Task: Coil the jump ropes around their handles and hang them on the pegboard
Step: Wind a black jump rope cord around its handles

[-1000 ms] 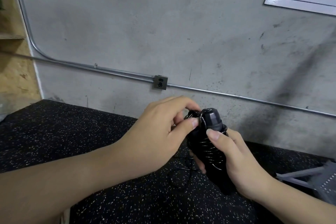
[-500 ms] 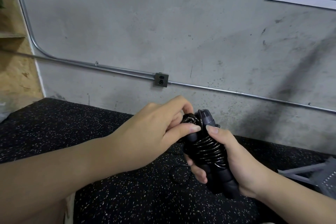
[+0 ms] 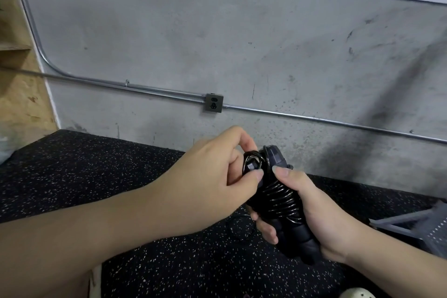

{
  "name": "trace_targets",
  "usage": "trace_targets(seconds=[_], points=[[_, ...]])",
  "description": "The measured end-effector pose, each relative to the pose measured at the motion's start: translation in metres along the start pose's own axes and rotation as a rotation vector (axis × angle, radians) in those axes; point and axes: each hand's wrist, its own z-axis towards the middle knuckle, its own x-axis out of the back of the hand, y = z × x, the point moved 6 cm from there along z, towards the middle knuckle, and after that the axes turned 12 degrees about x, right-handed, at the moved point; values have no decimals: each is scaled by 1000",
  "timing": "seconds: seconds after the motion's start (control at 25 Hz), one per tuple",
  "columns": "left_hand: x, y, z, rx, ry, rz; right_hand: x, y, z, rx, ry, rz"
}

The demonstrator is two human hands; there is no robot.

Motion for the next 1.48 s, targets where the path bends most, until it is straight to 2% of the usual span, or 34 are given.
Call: trace_targets(seconds=[0.2,0.4,0.48,0.6,0.76,0.88,1.2,1.36,1.48], points=[[3,2,1,-28,75,98,-2,-3,1,-4,-12,23],[2,2,3,58,7,56,1,0,0,-33,-36,72],[-1,-3,4,139,-81,-27,2,5,-2,-75,-58,117],[-5,-14,7,321,-216,-310,6,15,0,-128,-99,145],[-10,-24,9,561,-256,-584,12,28,9,-142,-126,82],[-11,-26,7,625,-253,-682,12,30,11,-147,-129,82],[-3,-33,13,600,-170,-757,-9,17,5,-273,-161,259],[-1,-34,14,516,-225,-665,-19,9,18,-279,-240,489],[3,-32,12,389,-265,-476,-15,15,16,-235,-348,416]])
